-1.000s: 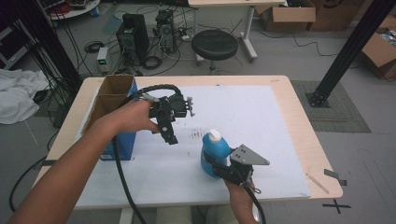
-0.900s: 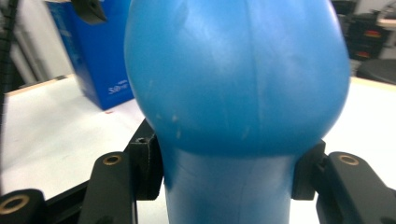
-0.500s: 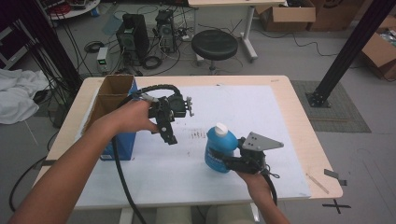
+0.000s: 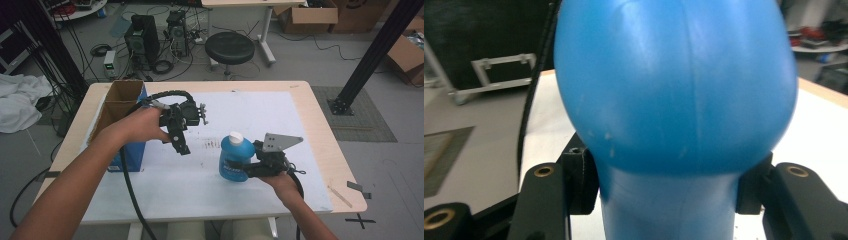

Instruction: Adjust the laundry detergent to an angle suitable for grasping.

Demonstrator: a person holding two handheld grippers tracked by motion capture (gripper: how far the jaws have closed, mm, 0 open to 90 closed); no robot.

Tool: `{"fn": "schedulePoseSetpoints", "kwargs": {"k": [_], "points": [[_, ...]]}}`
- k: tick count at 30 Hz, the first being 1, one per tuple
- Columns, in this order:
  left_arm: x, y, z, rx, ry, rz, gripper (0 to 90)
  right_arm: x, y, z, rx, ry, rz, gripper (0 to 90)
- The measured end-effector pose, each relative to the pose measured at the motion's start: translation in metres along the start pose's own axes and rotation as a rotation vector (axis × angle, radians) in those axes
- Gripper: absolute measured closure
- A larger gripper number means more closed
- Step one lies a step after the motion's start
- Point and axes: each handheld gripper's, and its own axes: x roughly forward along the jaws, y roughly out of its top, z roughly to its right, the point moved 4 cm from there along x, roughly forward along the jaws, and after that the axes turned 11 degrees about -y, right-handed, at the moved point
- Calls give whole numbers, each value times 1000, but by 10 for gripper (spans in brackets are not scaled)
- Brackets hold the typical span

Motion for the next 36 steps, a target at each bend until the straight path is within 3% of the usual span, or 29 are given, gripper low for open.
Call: {"fn": "schedulePoseSetpoints", "kwargs": {"k": [7,18,25,36], "points": [[1,1,1,2,2,-5,209,9,-2,12,0,139,10,428],[2,1,2,-1,1,-12,209,19,-3,9,-35,251,27,428],[5,-1,2,-4,-8,-16,210,25,-6,11,-35,287,31,428],[6,0,1,-2,-13,-24,211,34,-19,10,-37,293,14,429]]}}
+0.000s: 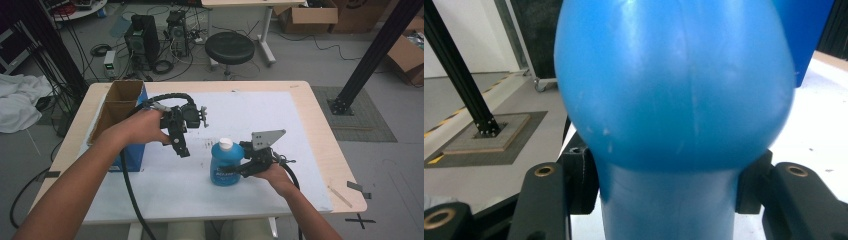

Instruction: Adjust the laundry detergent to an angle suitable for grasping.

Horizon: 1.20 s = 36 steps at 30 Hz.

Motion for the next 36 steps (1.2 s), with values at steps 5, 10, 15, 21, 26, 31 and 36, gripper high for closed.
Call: {"fn": "schedulePoseSetpoints", "kwargs": {"k": [5,10,15,21,26,31,36], "points": [[0,0,0,-2,1,0,211,3,-5,-1,-3,-1,-3,429],[1,-1,0,-3,-3,1,211,3,-8,-2,-5,-3,-6,429],[2,-1,0,-5,-2,1,211,2,-9,-3,-11,-5,-10,428],[3,0,0,-3,-4,0,211,1,-9,-4,-10,-9,-9,425],[3,-1,0,-5,-4,0,210,1,-10,-4,-9,-15,-2,422],[2,-2,0,-7,-4,2,210,2,-10,-4,-5,-12,0,418],[3,-2,-1,-9,-5,3,210,2,-11,-4,3,-15,6,414]]}}
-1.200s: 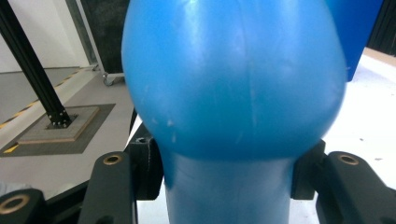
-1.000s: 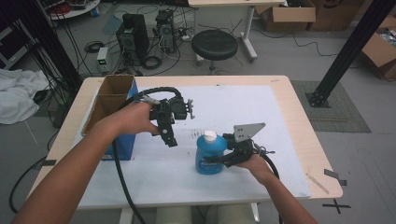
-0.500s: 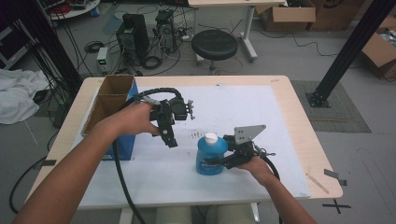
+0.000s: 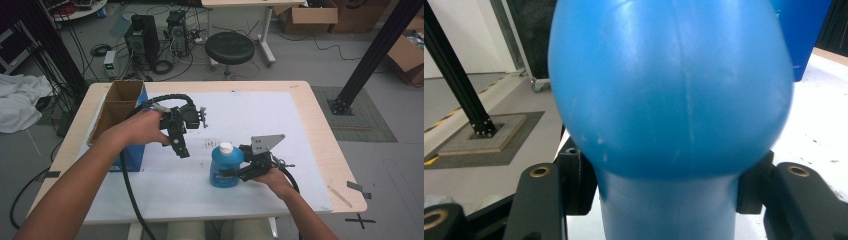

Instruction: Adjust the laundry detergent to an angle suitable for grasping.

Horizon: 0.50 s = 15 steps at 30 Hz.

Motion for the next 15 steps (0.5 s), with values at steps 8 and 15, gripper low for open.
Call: {"fn": "schedulePoseSetpoints", "kwargs": {"k": [8,15], "points": [[0,-1,0,-3,2,2,210,0,0,1,16,-14,7,361],[0,-2,0,-4,1,1,210,0,0,2,26,-17,9,337]]}}
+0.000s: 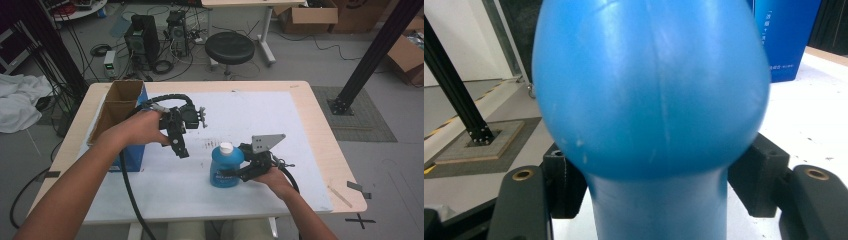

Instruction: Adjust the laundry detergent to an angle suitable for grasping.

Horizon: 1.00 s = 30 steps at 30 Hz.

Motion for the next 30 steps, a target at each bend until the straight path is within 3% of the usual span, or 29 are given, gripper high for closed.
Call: {"fn": "schedulePoseSetpoints", "kwargs": {"k": [19,24,30], "points": [[1,0,-1,-3,1,-3,211,-2,-1,0,23,-17,0,226],[1,0,-1,-2,1,-4,211,-5,-2,-1,30,-40,-8,151],[1,2,-1,0,0,-2,210,-14,-2,0,27,-64,-13,147]]}}
